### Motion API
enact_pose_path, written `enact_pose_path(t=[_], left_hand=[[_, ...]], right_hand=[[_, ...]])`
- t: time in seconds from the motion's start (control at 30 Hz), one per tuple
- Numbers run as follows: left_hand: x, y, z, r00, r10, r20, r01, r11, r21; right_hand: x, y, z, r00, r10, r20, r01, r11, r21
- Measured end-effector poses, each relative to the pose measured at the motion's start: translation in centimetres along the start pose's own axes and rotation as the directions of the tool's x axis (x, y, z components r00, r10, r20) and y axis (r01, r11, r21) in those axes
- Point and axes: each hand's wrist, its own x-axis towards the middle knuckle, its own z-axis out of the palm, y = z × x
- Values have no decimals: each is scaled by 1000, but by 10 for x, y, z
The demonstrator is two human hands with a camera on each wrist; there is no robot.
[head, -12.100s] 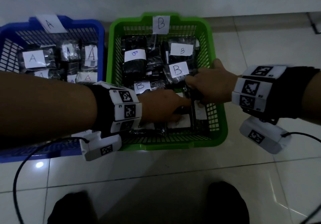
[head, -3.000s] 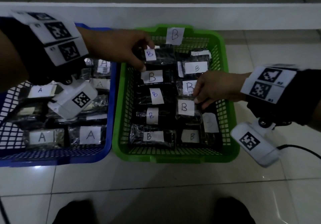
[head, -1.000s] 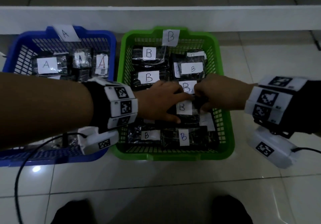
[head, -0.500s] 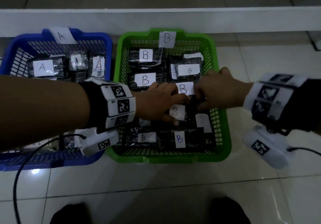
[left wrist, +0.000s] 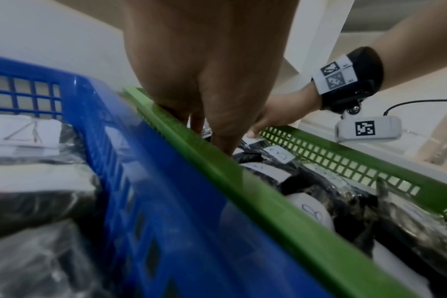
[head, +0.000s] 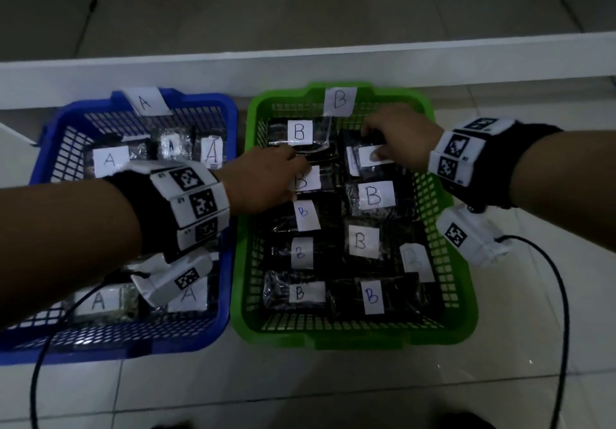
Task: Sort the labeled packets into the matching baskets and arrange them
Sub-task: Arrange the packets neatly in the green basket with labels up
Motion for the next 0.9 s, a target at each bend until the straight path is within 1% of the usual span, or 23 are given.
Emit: enact_pose_path(t=[0.07, 0.1, 0.2, 0.27, 0.33, 0.43, 0.53, 0.63, 0.73, 0.83, 0.9], left_hand=[[0, -1, 0, 1000, 13, -14, -13, 1000, -15], [0, -1, 1, 1000, 11, -20, -12, 1000, -29], [0, -1, -1, 1000, 5, -24, -7, 997, -73], [-1, -2, -1, 999, -5, -33, 1, 995, -100], [-2, -3, -1, 999, -21, -40, 17, 995, -102], [-2, -2, 1, 998, -31, -47, 27, 996, -83], [-2, -1, 0, 999, -33, -41, 31, 998, -53], [0, -2, -2, 999, -34, -9, 34, 997, -64], [3, -3, -7, 999, -46, -2, 46, 997, -62], [4, -5, -12, 995, -54, -81, 59, 996, 62], [5, -7, -14, 994, -67, -88, 72, 996, 55]], right_hand=[[3, 3, 1, 998, 64, -25, -60, 988, 143], [5, 4, 1, 994, 99, -39, -90, 978, 188], [9, 1, 1, 979, 189, -77, -171, 964, 202], [11, -3, 1, 974, 218, -59, -202, 959, 200], [10, -7, 2, 977, 207, -48, -199, 971, 132], [3, -10, 6, 990, 133, -45, -131, 991, 39], [-4, -8, 8, 994, 108, 6, -108, 994, -13], [-7, -6, 9, 994, 84, 66, -77, 993, -93], [-10, -9, 5, 991, 72, 114, -61, 994, -95], [-12, -12, -2, 989, 52, 140, -39, 995, -96], [-12, -14, -2, 985, 54, 166, -39, 995, -93]])
